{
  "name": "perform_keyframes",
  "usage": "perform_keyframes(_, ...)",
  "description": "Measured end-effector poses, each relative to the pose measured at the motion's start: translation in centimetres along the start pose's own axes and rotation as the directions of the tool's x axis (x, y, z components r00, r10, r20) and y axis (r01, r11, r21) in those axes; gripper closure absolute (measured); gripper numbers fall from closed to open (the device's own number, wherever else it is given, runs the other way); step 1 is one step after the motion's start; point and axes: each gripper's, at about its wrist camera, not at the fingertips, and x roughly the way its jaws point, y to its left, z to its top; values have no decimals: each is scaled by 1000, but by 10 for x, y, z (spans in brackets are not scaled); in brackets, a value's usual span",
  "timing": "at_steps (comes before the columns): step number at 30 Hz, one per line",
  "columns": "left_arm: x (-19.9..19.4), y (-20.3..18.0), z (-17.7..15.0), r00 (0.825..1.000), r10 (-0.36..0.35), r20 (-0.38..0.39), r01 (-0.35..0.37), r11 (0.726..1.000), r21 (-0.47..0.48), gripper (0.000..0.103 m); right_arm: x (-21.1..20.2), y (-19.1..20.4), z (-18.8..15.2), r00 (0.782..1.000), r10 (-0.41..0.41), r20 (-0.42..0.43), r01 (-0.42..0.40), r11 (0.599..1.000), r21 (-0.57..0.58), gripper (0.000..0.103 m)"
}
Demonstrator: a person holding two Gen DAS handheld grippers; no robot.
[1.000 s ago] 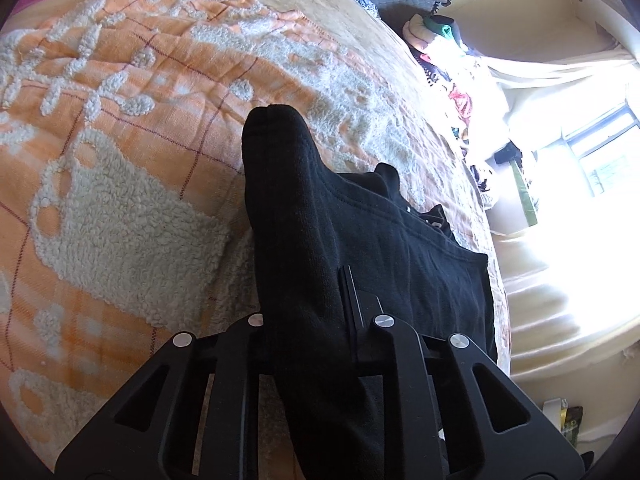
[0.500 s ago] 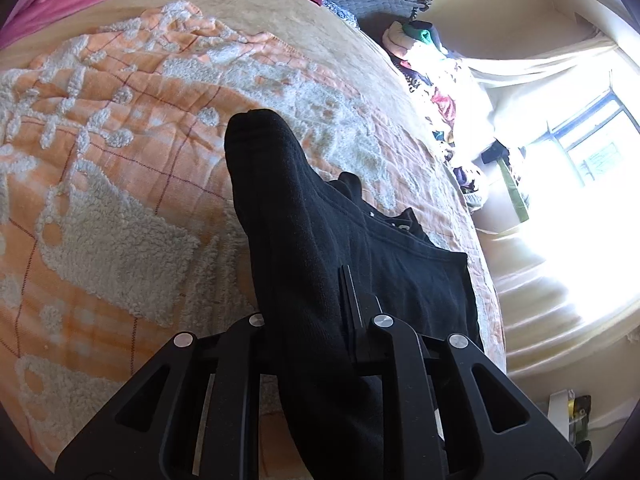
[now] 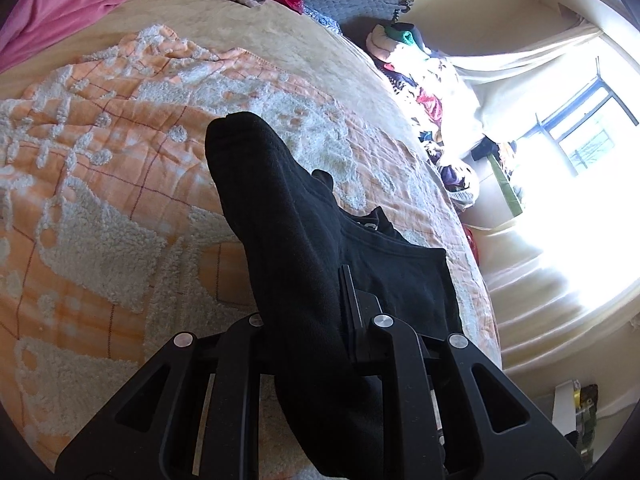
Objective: Fold small clothes
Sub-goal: 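Lift the side edge with both grippers and fold it over the shirt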
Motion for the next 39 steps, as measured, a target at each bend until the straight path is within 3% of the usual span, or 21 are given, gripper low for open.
perform_keyframes(14, 9, -65, 2, 1000, -16, -5, 16, 1000, 25, 92, -40, -43, -5, 999, -46, 21, 44, 993, 108, 95)
perform_keyframes(39, 70, -147, -13, 995, 2, -103, 10, 994, 111, 90, -78, -107, -35, 995, -97, -15, 97, 943, 320, 96)
